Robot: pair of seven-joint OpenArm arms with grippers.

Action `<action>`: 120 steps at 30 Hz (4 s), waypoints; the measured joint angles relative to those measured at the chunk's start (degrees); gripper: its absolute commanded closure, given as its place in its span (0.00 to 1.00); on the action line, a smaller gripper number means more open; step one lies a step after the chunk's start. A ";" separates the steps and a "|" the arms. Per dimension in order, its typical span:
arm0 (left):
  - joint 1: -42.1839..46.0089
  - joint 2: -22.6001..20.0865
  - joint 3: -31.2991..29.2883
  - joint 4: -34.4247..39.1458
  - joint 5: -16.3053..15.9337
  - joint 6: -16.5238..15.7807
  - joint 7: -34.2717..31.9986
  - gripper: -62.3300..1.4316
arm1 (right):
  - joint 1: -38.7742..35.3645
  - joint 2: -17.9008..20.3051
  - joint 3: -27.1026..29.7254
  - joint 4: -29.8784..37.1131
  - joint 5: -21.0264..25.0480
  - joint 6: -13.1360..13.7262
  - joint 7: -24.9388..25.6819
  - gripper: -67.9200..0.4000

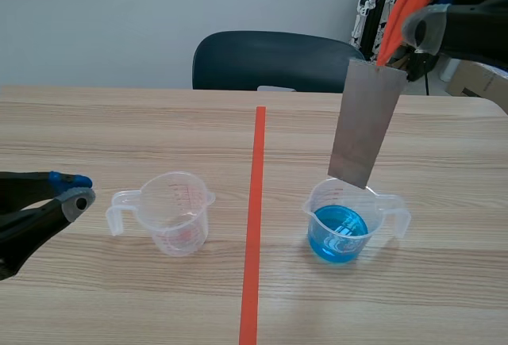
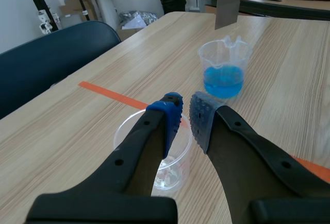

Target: Do the redox reaction experiment. move the plate over the blue solution

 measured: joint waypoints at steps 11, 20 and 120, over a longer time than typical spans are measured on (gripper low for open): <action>-8.59 0.20 7.15 0.00 0.00 0.00 7.34 0.85 | 0.02 2.05 0.00 -3.15 -0.02 1.86 2.64 0.99; -15.47 2.08 11.85 0.00 -0.02 0.00 11.39 0.86 | -0.02 2.03 0.00 -4.50 -0.02 2.01 3.13 0.99; -32.57 27.76 25.62 -14.08 6.47 -0.87 26.08 0.90 | -2.56 -0.17 0.00 -4.50 -2.19 1.09 6.93 0.99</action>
